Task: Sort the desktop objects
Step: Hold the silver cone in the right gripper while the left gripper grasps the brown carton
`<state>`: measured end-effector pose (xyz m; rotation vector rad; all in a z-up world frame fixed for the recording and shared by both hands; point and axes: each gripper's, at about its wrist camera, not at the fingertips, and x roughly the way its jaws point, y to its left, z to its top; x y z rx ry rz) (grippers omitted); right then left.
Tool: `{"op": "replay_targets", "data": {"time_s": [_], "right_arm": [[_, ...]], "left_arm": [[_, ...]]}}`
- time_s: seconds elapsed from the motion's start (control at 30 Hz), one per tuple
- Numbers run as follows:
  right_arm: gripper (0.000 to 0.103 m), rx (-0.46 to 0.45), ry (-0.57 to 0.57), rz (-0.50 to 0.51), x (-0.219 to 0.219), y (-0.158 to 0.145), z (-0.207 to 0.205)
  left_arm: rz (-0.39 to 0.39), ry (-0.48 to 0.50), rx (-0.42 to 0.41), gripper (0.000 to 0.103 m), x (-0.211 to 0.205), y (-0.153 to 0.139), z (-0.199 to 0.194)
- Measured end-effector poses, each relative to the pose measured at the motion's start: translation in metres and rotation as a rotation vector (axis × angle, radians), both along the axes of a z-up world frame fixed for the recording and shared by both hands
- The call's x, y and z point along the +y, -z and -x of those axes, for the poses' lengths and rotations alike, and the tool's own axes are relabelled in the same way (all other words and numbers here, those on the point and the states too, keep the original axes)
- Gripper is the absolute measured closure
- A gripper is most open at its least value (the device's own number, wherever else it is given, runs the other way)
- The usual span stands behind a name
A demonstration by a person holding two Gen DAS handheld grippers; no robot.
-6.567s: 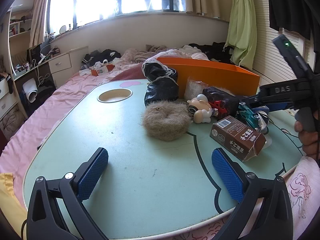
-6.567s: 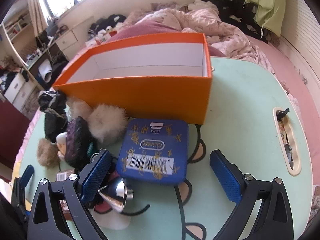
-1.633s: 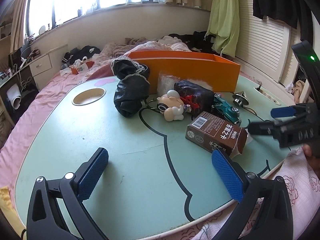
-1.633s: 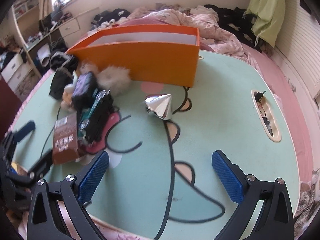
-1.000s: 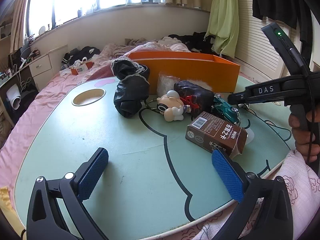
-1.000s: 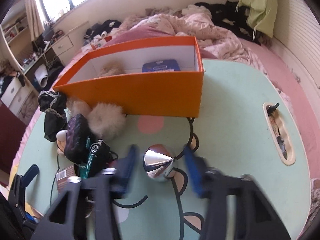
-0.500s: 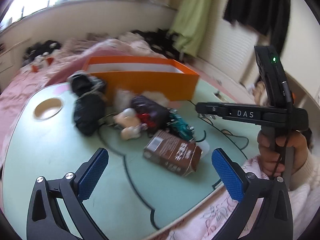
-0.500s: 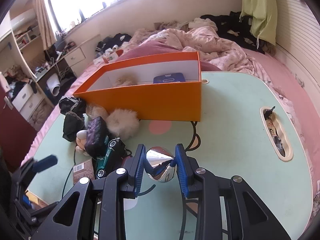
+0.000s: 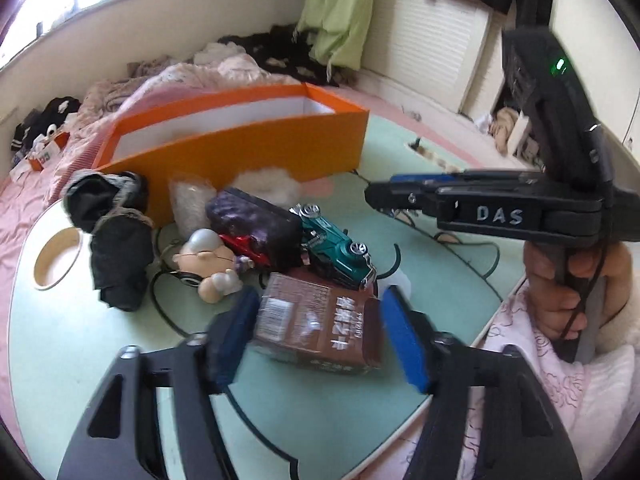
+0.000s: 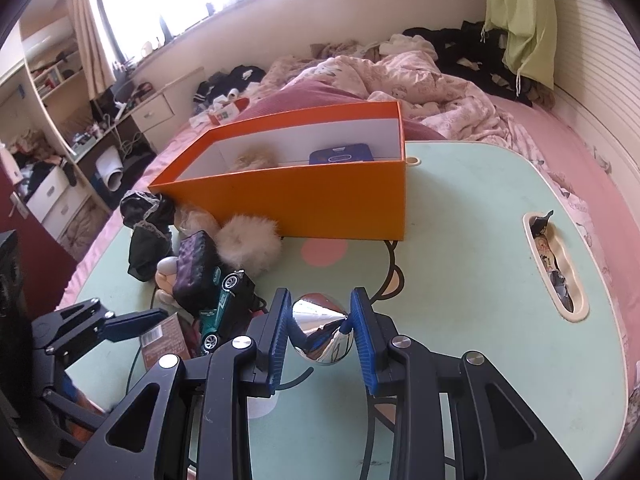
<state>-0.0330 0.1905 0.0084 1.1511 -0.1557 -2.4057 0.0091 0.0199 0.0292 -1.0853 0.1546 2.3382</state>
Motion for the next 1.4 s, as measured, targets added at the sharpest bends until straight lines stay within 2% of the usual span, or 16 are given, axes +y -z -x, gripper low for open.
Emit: {"op": "replay_targets", "data": {"time_s": [0.03, 0.07, 0.23, 0.27, 0.3, 0.33, 0.4, 0.43, 0.53, 0.7, 0.83, 1.03, 1.1, 1.13, 1.17, 1.4], "right_arm": [[0.073, 0.001, 0.001, 0.0, 0.0, 0.0, 0.0], [0.073, 0.003, 0.002, -0.001, -0.001, -0.001, -0.001], [0.073, -0.002, -0.005, -0.005, -0.002, 0.001, 0.0], [0.073, -0.002, -0.006, -0.005, -0.002, 0.001, 0.0], [0.073, 0.0, -0.004, -0.004, -0.002, 0.001, 0.0], [0.073, 0.001, -0.002, -0.003, -0.002, 0.001, 0.001], [0.073, 0.003, 0.002, 0.002, -0.001, 0.001, 0.001], [0.073, 0.002, 0.004, 0.004, 0.0, 0.001, 0.001], [0.073, -0.002, 0.006, 0.011, 0.002, 0.002, 0.002], [0.073, -0.006, 0.006, 0.016, 0.003, 0.003, 0.003], [0.073, -0.012, 0.012, 0.024, 0.004, 0.004, 0.003], [0.073, -0.018, 0.012, 0.027, 0.005, 0.005, 0.004], [0.073, -0.017, 0.012, 0.025, 0.005, 0.005, 0.004], [0.073, -0.016, 0.012, 0.024, 0.005, 0.006, 0.004], [0.073, -0.015, 0.011, 0.023, 0.005, 0.006, 0.004], [0.073, 0.012, 0.008, 0.003, 0.003, 0.002, 0.001]], "left_arm": [[-0.013, -0.012, -0.002, 0.07, -0.004, -0.002, -0.003], [-0.035, -0.035, -0.008, 0.076, -0.011, -0.004, -0.005], [-0.094, -0.086, -0.026, 0.076, -0.031, 0.002, -0.009], [-0.116, -0.102, -0.041, 0.072, -0.035, 0.003, -0.008], [-0.146, -0.102, -0.068, 0.058, -0.039, 0.004, -0.004], [-0.171, -0.099, -0.085, 0.036, -0.041, 0.004, -0.002], [-0.223, -0.108, -0.095, 0.023, -0.045, 0.003, 0.0], [-0.236, -0.107, -0.088, 0.023, -0.046, 0.001, 0.0], [-0.192, -0.074, -0.066, 0.023, -0.036, -0.001, 0.0], [-0.021, 0.003, -0.049, 0.023, -0.002, 0.006, 0.006], [-0.003, 0.035, -0.066, 0.023, 0.013, 0.008, 0.004], [0.114, 0.03, -0.006, 0.023, 0.03, 0.015, -0.008], [0.109, 0.035, 0.002, 0.028, 0.031, 0.014, -0.012], [0.105, 0.031, 0.009, 0.04, 0.031, 0.013, -0.013], [0.104, 0.024, 0.014, 0.046, 0.03, 0.012, -0.014], [0.103, -0.001, 0.02, 0.046, 0.026, 0.011, -0.02]]}}
